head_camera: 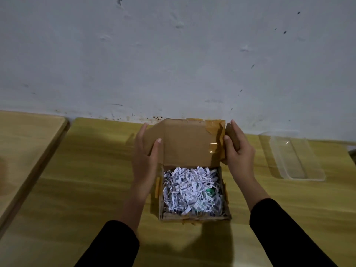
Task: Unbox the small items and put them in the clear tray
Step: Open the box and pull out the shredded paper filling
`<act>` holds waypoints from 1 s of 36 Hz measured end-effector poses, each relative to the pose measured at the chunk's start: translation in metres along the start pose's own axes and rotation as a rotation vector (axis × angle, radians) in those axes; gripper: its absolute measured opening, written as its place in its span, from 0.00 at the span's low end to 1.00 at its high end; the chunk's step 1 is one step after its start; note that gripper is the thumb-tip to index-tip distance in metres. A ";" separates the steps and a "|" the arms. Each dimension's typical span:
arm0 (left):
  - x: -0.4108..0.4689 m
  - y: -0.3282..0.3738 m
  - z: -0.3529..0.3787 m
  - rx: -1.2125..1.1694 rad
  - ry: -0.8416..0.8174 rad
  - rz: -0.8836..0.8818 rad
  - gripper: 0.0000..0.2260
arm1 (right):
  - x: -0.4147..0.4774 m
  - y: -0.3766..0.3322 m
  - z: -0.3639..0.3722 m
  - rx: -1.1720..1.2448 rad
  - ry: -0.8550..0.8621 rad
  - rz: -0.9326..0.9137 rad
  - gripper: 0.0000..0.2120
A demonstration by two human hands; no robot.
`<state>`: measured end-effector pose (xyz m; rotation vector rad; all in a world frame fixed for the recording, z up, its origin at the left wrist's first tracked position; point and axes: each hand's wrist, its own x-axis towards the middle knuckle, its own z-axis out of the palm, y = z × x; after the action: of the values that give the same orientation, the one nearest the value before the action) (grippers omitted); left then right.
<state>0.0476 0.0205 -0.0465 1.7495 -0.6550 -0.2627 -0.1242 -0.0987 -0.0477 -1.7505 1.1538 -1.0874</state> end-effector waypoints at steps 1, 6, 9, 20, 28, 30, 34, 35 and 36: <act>0.000 -0.006 0.000 0.011 -0.008 -0.034 0.24 | 0.003 0.002 0.002 -0.002 0.014 0.024 0.21; 0.012 -0.019 0.009 0.066 -0.118 -0.077 0.28 | 0.014 0.022 0.002 -0.030 0.077 0.155 0.18; 0.021 -0.025 0.013 0.096 -0.248 -0.086 0.29 | 0.012 0.035 -0.005 -0.060 0.056 0.234 0.17; 0.005 -0.023 0.004 0.331 -0.247 0.018 0.27 | -0.010 0.035 -0.037 -0.183 -0.034 0.197 0.21; -0.056 0.004 -0.009 0.462 -0.552 0.344 0.19 | -0.058 0.005 -0.054 -0.292 -0.043 0.005 0.19; -0.067 0.005 -0.011 0.519 -0.735 0.403 0.21 | -0.073 -0.004 -0.050 -0.273 -0.160 -0.032 0.17; -0.067 0.001 -0.010 0.669 -0.917 0.354 0.33 | -0.092 -0.012 -0.037 -0.294 -0.516 -0.060 0.21; -0.066 0.000 -0.009 0.727 -0.957 0.327 0.36 | -0.094 -0.010 -0.034 -0.320 -0.567 -0.047 0.25; -0.065 -0.001 -0.009 0.782 -0.998 0.304 0.39 | -0.095 -0.008 -0.031 -0.347 -0.605 -0.023 0.29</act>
<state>-0.0005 0.0637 -0.0557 2.1495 -1.9252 -0.7572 -0.1721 -0.0103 -0.0522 -2.1557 0.9672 -0.3193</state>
